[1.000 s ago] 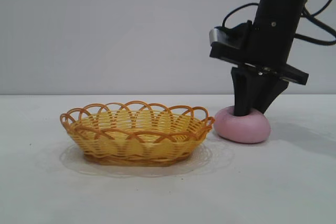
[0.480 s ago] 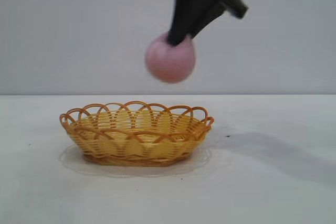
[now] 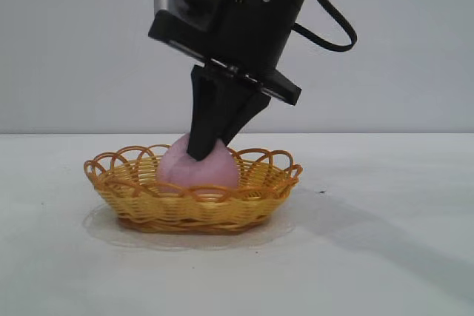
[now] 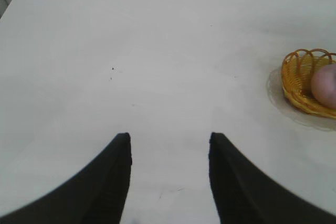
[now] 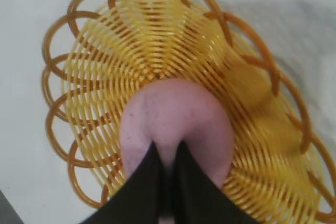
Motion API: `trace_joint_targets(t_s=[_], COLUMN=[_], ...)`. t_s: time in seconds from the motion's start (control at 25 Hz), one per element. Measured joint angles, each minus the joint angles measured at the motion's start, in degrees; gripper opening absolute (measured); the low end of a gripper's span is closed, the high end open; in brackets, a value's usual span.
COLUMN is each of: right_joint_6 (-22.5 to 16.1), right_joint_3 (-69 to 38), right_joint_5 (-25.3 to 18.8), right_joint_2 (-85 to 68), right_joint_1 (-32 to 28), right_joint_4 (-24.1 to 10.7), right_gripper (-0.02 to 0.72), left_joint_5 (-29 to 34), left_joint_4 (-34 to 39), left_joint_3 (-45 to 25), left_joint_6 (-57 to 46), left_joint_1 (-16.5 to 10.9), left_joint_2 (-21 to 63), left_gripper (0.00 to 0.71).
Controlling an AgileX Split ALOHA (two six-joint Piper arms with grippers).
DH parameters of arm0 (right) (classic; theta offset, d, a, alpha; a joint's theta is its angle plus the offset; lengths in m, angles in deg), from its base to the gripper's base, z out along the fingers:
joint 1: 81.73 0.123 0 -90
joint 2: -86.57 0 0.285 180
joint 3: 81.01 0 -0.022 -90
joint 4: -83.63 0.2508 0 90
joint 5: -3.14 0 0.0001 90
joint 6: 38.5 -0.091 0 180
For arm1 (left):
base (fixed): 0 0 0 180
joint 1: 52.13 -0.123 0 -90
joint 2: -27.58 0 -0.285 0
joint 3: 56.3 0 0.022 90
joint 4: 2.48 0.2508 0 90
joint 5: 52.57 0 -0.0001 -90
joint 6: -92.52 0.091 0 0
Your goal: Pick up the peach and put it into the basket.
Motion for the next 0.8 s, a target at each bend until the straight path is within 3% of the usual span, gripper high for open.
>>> trace_joint_targets(t_s=[0.12,0.24,0.4,0.44,0.56,0.8], right_joint_6=[-0.61,-1.58,-4.02,-4.29,-6.43,-19.53], right_joint_3=[0.0,0.0,0.99,1.57,3.01,3.36], right_joint_5=[0.0,-0.11,-1.0,-1.13,-0.47,0.87], right_joint_2=[0.0,-0.25,-3.54,-4.95,-9.22,-10.61], right_joint_1=[0.0,0.0,-0.12,-0.64,-3.66,-21.32], right_joint_4=[0.0,0.0,-2.17,-2.74,-7.31,-20.21], right_gripper=[0.27,0.396,0.389,0.431,0.414,0.414], left_joint_5=[0.0,0.0,0.0,0.0,0.0,0.0], left_joint_4=[0.0,0.0,0.0,0.0,0.0,0.0], left_joint_3=[0.0,0.0,0.0,0.0,0.0,0.0], left_joint_6=[0.0,0.0,0.0,0.0,0.0,0.0], left_joint_1=[0.0,0.0,0.0,0.0,0.0,0.0], left_joint_2=[0.0,0.0,0.0,0.0,0.0,0.0], left_gripper=[0.3,0.3,0.3,0.3,0.3,0.3])
